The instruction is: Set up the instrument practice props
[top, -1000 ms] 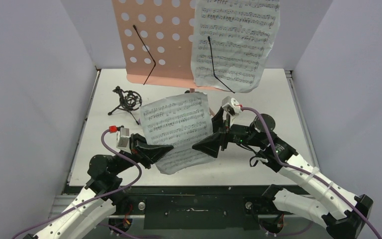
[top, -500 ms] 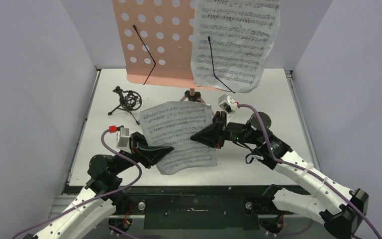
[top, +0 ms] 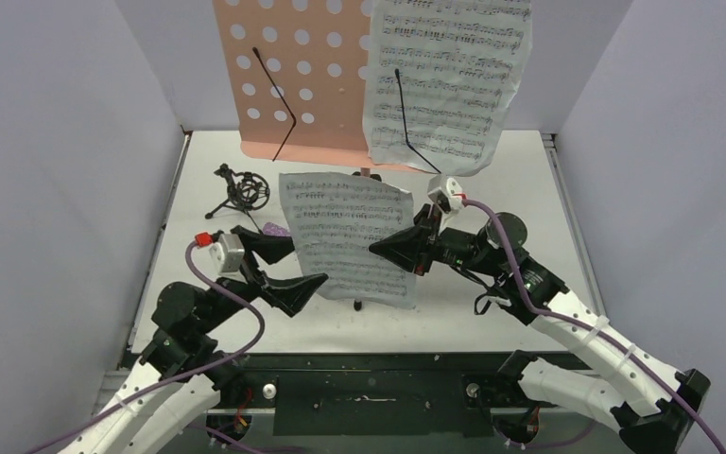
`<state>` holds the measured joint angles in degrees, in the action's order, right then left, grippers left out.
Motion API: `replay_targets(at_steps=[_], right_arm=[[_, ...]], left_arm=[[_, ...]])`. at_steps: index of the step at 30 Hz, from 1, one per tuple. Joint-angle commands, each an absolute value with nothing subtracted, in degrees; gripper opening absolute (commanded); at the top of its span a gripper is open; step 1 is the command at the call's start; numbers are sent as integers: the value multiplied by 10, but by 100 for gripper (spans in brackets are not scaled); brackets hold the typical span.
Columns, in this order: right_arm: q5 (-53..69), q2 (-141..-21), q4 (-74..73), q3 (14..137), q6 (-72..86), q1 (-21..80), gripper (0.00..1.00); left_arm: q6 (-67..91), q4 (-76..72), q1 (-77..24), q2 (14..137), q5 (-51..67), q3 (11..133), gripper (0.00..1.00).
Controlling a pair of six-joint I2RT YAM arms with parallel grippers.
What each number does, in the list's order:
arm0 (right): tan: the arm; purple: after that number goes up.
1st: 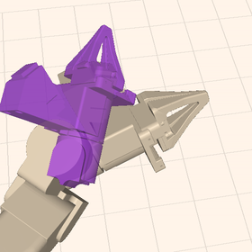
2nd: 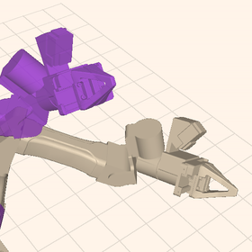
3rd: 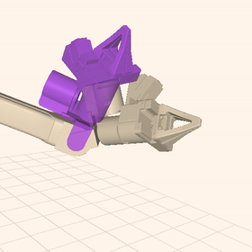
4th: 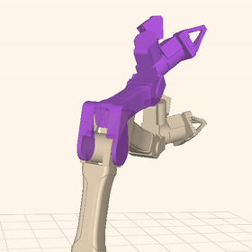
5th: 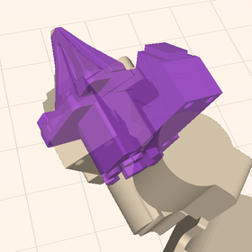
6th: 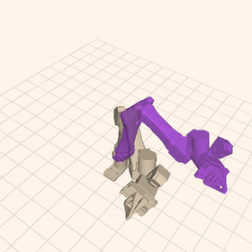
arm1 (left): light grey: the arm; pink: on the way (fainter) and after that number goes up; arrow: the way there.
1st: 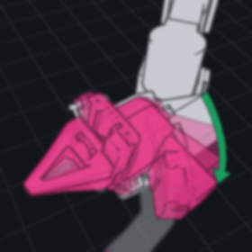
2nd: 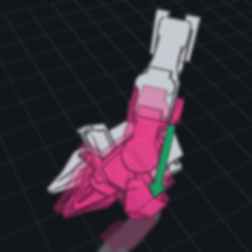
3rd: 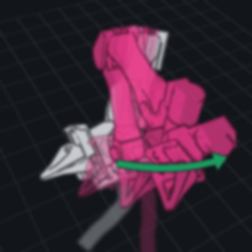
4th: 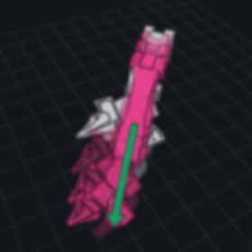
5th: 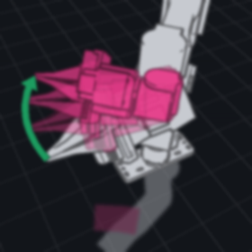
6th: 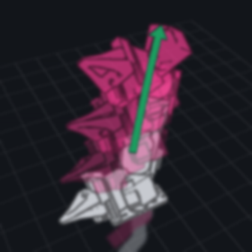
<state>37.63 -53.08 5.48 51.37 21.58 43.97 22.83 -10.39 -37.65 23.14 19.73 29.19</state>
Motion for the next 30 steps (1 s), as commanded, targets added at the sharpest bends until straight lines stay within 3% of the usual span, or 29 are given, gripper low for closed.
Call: replay_targets(at_steps=[1, 6, 17, 30], right_arm=[[324, -502, 80, 552, 191, 441, 5], [292, -495, 92, 577, 178, 441, 5], [213, -514, 116, 646, 173, 441, 5], [202, -564, 108, 730, 171, 441, 5]], left_arm=[[94, 35, -374, 226, 117, 407, 97], [29, 113, -374, 238, 25, 502, 97], [34, 121, -374, 329, -87, 661, 97], [106, 292, -374, 533, -38, 906, 95]])
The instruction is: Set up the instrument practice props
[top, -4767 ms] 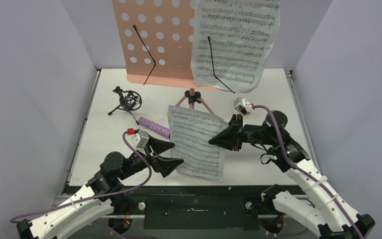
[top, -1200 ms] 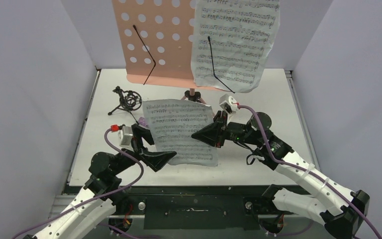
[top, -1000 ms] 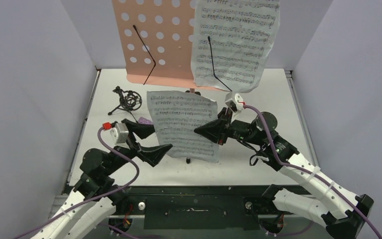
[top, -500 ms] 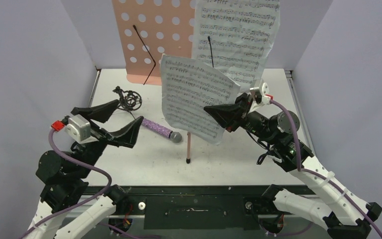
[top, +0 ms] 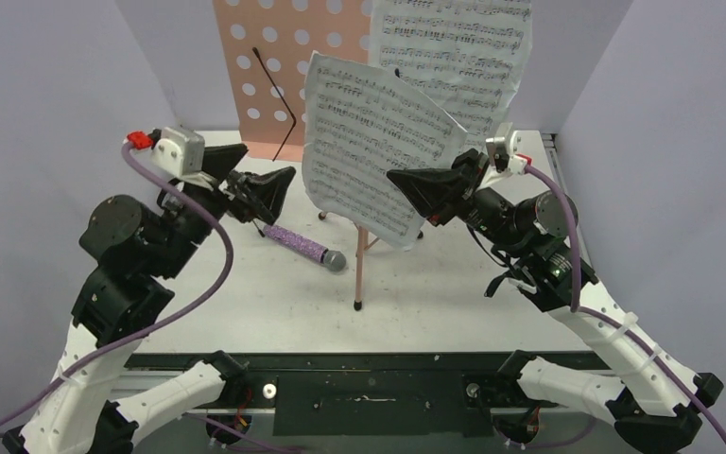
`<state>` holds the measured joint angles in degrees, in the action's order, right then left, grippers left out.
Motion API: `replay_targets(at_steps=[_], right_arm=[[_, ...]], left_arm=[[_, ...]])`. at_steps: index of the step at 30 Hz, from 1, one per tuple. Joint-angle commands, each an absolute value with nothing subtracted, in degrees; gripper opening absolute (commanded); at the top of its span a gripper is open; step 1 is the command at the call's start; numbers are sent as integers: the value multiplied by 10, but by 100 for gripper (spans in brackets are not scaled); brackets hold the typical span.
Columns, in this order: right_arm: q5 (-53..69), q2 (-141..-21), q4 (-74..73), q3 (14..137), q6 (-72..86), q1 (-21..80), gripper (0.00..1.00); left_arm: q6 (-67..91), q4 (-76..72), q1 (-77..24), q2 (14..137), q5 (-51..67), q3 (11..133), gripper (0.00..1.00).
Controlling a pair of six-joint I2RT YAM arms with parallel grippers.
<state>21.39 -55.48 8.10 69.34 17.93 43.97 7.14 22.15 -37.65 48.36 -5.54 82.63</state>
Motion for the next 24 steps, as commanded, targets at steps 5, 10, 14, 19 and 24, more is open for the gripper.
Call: replay_targets(at_steps=[5, 10, 14, 19, 24], right_arm=[[179, -567, 129, 744, 172, 441, 5], [145, -576, 136, 764, 162, 441, 5], [108, -584, 133, 784, 153, 441, 5], [93, -598, 149, 797, 143, 441, 5], [91, -625, 139, 824, 133, 441, 5]], left_arm=[[136, 310, -372, 575, -33, 951, 92], [202, 307, -317, 610, 21, 981, 78], [250, 285, -263, 624, 79, 981, 67], [278, 231, -242, 621, 129, 955, 67], [292, 211, -224, 635, 150, 962, 61]])
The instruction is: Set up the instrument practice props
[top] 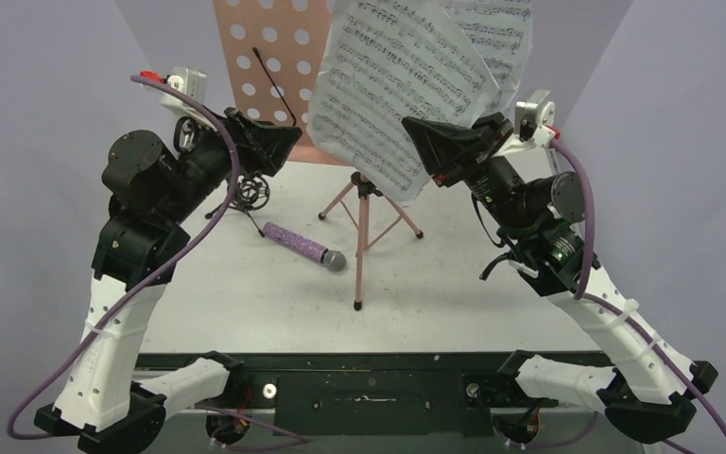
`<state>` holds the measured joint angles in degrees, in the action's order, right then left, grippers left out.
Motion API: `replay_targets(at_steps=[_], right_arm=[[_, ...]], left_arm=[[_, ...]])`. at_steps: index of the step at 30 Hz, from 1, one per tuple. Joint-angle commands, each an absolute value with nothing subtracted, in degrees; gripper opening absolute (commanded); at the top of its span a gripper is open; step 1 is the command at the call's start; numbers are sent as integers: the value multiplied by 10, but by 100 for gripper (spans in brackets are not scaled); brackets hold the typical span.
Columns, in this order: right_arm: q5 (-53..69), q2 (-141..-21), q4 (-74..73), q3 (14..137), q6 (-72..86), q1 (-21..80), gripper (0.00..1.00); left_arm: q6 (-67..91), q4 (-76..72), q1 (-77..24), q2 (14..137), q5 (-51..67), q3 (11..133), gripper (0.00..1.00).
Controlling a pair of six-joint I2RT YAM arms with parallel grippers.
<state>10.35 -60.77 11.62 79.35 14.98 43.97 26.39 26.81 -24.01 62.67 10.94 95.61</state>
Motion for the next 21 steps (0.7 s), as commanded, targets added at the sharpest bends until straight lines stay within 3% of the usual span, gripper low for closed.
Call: replay_targets(at_steps=[1, 13, 21], right_arm=[[93, -630, 139, 829, 133, 441, 5], [101, -671, 134, 865, 131, 441, 5], [106, -698, 126, 895, 124, 441, 5]], left_arm=[[298, 207, -218, 638, 155, 963, 59], [341, 138, -194, 665, 197, 944, 44], [359, 101, -194, 657, 203, 918, 27]])
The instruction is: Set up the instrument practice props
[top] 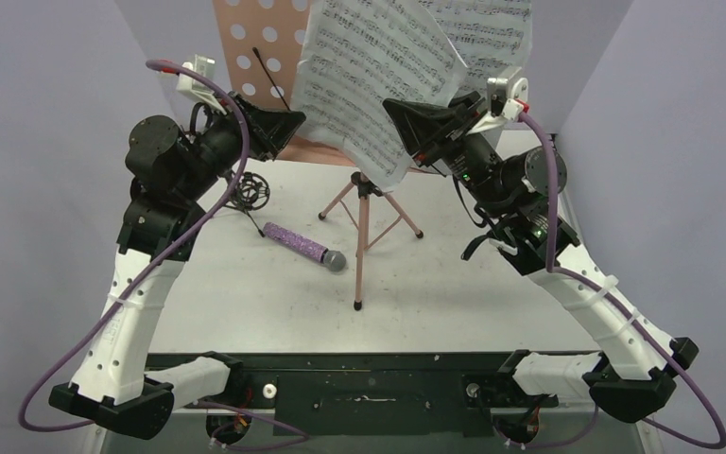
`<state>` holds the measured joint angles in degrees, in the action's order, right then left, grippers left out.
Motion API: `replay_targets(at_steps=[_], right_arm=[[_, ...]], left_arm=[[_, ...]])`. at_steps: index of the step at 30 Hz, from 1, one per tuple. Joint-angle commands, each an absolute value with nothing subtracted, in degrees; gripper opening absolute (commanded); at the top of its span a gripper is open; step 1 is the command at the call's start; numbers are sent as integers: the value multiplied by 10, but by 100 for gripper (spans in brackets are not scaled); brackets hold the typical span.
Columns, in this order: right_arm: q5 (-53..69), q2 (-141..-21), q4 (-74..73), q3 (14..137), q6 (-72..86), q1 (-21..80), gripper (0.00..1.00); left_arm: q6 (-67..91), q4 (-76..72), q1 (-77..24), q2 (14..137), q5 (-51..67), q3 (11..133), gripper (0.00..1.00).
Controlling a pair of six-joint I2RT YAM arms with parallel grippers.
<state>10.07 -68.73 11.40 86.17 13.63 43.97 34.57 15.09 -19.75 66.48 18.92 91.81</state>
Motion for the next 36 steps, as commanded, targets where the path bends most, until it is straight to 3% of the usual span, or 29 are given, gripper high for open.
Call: replay_targets(at_steps=[1, 9, 14, 36], right_arm=[[107, -703, 123, 901, 123, 441, 5], [120, -738, 109, 938, 121, 441, 5], [124, -758, 104, 957, 120, 441, 5], [154, -850, 69, 1067, 108, 457, 5]], left_arm=[[359, 99, -195, 656, 202, 917, 25], [356, 83, -194, 642, 202, 900, 15], [354, 76, -194, 641, 208, 897, 0], [334, -108, -194, 579, 197, 778, 0]])
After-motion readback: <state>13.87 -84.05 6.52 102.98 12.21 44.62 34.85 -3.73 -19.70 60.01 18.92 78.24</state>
